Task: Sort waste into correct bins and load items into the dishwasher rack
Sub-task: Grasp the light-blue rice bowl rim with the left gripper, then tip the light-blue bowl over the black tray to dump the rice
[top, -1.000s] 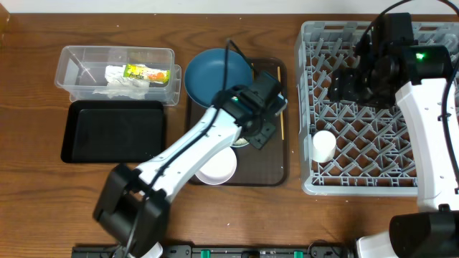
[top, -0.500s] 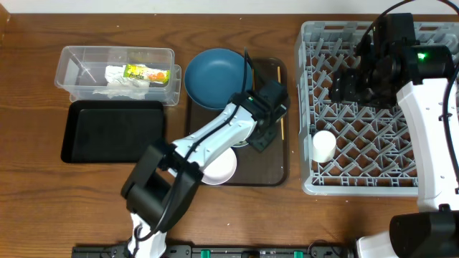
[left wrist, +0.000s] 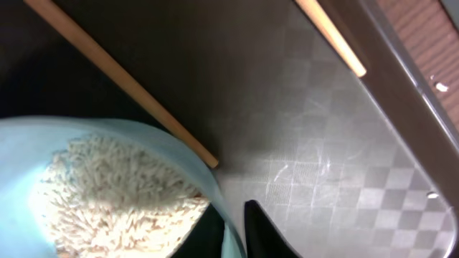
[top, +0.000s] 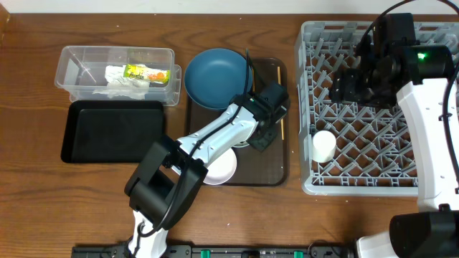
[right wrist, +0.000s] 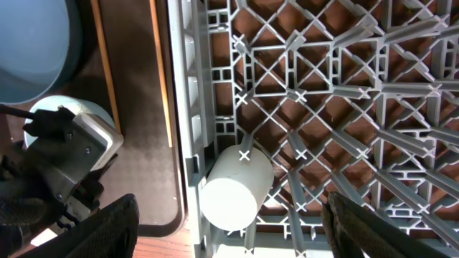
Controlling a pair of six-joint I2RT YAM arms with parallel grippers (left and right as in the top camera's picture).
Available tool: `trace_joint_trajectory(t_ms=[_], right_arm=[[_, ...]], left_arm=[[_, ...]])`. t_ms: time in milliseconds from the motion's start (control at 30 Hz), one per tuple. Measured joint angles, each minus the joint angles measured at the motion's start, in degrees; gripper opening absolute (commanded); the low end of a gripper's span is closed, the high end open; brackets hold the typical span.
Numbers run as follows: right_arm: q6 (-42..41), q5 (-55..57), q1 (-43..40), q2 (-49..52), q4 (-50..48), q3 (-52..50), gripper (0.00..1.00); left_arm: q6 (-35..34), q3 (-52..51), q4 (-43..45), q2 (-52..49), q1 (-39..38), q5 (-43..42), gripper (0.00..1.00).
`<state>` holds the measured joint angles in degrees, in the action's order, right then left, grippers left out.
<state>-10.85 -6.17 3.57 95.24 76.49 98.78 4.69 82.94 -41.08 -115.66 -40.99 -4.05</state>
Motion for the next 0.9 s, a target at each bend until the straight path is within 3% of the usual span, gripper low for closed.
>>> trace_joint_trajectory(t_ms=[467,700,900], right_arm=[[0.24,0.00,0.00,0.00,0.26,0.00,0.80],[0.66,-0.02,0.00,0.00,0.35,0.02,0.80],[0.70,-0.02,0.00,0.00,0.17,0.00,0.82]], left_arm=[[-0.07,0.00,-2.19,1.31,-0.11,0.63,0.06],[-4.28,0.02,-7.08,12.15,0.48,-1.14,0.06],[-7.17,0.70,-12.87,23.23,7.21,-3.82,0.06]])
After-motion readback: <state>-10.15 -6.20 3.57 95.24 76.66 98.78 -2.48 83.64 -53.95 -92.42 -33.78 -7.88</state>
